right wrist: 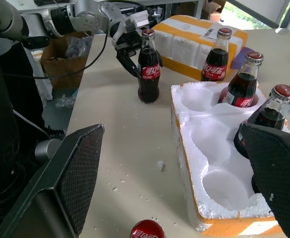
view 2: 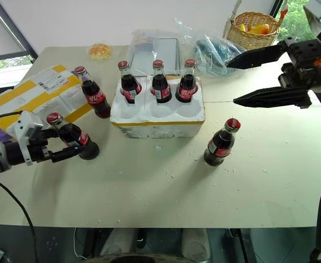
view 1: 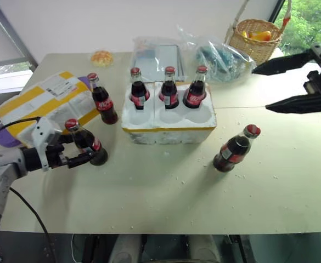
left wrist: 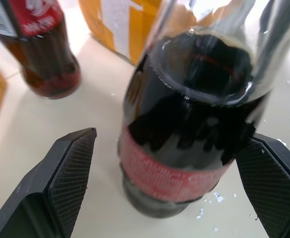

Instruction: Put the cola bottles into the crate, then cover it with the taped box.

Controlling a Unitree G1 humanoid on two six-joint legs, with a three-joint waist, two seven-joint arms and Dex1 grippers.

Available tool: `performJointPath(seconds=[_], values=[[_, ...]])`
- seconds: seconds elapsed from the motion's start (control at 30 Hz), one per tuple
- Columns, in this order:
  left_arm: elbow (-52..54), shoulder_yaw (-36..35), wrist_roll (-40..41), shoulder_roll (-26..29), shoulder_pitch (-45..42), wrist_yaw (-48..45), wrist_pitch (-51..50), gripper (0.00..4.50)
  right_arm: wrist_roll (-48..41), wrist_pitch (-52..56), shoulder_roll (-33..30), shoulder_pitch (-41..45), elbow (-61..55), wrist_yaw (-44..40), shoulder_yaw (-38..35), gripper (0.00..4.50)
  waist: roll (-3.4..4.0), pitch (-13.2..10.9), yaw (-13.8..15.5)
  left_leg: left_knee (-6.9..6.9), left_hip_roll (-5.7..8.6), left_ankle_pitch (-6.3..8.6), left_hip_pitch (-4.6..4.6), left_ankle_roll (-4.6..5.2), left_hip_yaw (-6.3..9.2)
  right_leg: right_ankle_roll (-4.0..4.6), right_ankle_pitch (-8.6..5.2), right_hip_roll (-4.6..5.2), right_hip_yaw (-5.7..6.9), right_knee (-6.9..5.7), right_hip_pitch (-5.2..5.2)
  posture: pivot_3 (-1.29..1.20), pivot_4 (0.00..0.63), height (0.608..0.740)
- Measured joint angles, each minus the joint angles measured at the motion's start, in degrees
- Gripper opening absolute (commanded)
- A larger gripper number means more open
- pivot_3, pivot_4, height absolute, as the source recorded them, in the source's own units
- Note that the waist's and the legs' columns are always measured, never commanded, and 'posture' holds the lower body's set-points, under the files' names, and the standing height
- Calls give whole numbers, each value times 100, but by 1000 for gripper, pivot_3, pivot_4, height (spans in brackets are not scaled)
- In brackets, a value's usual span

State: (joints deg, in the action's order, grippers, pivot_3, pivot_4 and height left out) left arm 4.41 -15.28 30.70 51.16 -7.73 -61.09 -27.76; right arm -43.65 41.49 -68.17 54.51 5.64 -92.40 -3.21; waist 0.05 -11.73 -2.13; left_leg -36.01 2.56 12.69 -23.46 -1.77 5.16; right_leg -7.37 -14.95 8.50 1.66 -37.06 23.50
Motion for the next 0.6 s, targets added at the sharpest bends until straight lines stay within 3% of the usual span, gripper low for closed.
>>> performJointPath(seconds=[0.13,0.3,0.6], values=[[-149,177,-81,-77,-170,-20,66,4440,2,49,142,-21,-40,53,-24,4500,-2,-1,-13,-4,0,0,0,0,-2,-5,3,-1,-3,-2,0,0,150,737],[-245,295,-142,-138,-220,-95,112,2796,1,108,207,-45,-89,135,-163,4500,-5,-3,7,-4,0,0,0,0,-2,-5,3,0,-3,-1,0,0,150,737],[-182,323,203,91,-863,-301,-798,2841,8,131,371,-316,-201,309,-285,4500,-32,-20,30,-9,0,0,-4,0,-1,-8,5,0,-3,-2,0,0,150,737]])
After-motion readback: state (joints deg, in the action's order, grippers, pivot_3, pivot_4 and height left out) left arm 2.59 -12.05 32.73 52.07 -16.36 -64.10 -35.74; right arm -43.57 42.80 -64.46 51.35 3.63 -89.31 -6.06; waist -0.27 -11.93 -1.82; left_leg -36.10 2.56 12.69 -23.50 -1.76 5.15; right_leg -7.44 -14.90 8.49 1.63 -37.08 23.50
